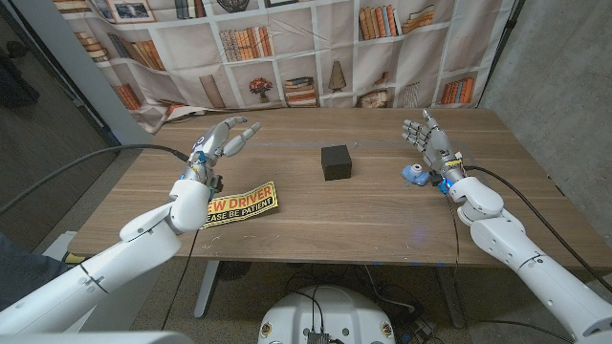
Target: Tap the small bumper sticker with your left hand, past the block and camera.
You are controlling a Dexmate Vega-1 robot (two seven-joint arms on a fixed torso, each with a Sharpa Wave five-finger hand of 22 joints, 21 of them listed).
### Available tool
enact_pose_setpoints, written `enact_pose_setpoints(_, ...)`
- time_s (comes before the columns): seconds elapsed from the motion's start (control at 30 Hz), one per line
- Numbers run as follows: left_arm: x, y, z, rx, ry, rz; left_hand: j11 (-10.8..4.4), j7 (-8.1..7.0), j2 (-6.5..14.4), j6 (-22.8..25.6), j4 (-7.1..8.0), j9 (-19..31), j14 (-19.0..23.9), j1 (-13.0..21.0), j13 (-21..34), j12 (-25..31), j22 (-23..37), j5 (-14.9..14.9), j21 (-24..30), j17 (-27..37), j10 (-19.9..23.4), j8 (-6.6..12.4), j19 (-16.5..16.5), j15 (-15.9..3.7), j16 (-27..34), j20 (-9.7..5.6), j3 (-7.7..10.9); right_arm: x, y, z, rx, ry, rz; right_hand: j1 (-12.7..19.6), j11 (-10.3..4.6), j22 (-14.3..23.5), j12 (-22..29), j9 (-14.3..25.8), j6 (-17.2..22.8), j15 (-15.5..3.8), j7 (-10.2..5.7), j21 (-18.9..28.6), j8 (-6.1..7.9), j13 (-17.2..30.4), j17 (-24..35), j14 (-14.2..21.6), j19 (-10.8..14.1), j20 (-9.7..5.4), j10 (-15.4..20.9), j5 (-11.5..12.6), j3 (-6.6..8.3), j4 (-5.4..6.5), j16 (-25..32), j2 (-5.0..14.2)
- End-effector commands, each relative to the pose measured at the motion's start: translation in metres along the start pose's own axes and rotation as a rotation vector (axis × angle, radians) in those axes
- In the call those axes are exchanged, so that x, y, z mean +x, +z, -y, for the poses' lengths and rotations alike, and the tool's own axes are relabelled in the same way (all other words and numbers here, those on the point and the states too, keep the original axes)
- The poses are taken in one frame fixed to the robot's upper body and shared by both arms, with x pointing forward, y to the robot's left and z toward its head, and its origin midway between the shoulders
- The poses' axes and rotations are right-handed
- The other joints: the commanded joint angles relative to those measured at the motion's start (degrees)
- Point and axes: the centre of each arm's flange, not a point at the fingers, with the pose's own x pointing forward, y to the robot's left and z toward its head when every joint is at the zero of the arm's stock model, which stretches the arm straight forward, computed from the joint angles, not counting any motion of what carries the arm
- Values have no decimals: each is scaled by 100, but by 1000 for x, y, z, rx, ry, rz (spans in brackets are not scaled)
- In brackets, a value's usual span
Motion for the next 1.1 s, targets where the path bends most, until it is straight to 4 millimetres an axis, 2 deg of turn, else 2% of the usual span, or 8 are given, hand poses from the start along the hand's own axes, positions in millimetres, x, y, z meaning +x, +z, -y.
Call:
enact_pose_setpoints(0.03, 39, -6, 7, -283, -8, 30, 28, 53, 22, 46, 20, 15, 82, 13, 9, 31, 18, 7, 37, 9, 85, 38, 73, 18, 32, -1, 33, -6, -2, -2, 10, -13, 13, 25, 13, 26, -4, 25, 11, 11, 11, -36, -2, 27, 19, 27, 44, 11, 32, 7, 7, -49, -3, 37)
enact_pose_setpoints(0.57, 72, -22, 11, -636, -109, 11, 141, 162, -38, -115, 55, 17, 67, -33, 12, -10, 22, -13, 9, 15, 19, -11, 37, 132, 6, 124, 1, -11, -2, 1, 21, -61, 38, 28, -3, 27, -2, 24, 23, 15, 9, -48, -4, 27, 20, 58, 70, 12, 53, 4, 2, -49, 3, 34)
enact_pose_setpoints(0.73, 79, -29, 17, -798, -172, 1, 208, 175, -91, -280, 83, 19, -34, -87, 15, -52, 24, -23, -28, 20, -95, -53, -51, 210, -32, 221, -43, -9, 0, 1, 21, -60, 40, 29, 0, 27, -3, 24, 24, 13, 5, -51, -5, 27, 20, 60, 77, 11, 53, 4, 1, -49, 3, 34)
enact_pose_setpoints(0.87, 79, -29, 19, -805, -171, 15, 241, 201, -109, -378, 101, 21, -98, -117, 16, -70, 27, -23, -39, 23, -160, -69, -84, 235, -48, 268, -65, -6, -1, 0, 18, -56, 38, 28, -9, 28, -5, 24, 24, 13, 6, -54, -6, 27, 20, 63, 81, 10, 52, 4, 0, -48, 2, 33)
enact_pose_setpoints(1.1, 78, -28, 21, -779, -176, 11, 236, 194, -122, -392, 109, 22, -119, -134, 17, -70, 27, -23, -46, 24, -178, -59, -107, 247, -49, 260, -79, -4, -2, -1, 24, -58, 33, 28, -4, 28, -6, 24, 23, 10, 4, -60, -8, 27, 21, 68, 83, 12, 54, 3, -2, -48, 2, 33)
